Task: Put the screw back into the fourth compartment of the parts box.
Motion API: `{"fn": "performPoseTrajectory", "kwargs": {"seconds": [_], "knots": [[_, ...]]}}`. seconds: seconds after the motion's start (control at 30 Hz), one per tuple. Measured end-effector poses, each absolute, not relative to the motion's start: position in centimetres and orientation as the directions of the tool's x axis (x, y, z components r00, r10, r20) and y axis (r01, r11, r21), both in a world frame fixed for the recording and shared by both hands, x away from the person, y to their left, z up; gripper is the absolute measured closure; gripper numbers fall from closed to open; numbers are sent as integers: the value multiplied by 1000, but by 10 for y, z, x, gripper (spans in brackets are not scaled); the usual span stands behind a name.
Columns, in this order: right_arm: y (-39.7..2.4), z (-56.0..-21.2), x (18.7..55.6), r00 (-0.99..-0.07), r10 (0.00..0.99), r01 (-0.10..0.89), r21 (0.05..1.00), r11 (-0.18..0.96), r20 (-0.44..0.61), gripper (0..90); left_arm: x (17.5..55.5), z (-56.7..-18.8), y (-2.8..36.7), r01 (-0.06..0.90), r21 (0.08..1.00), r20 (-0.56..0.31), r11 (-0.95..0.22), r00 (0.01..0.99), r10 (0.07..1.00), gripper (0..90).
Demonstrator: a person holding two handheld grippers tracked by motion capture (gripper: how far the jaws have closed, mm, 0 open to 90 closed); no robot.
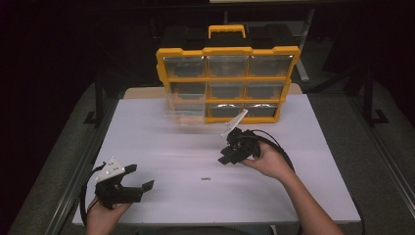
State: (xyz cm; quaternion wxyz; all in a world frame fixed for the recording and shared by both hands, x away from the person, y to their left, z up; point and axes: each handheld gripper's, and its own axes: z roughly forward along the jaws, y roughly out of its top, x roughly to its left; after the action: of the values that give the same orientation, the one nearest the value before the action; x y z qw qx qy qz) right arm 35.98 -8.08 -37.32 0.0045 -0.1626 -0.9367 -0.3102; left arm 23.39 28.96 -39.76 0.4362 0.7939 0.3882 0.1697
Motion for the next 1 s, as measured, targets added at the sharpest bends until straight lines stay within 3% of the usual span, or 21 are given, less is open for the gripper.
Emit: {"fn": "performPoseTrajectory", "kwargs": {"seconds": [1.0], "knots": [[-18,-421,352,-970,172,239,521,819,174,783,234,-397,291,470,823,-71,-319,642,763,141]]}}
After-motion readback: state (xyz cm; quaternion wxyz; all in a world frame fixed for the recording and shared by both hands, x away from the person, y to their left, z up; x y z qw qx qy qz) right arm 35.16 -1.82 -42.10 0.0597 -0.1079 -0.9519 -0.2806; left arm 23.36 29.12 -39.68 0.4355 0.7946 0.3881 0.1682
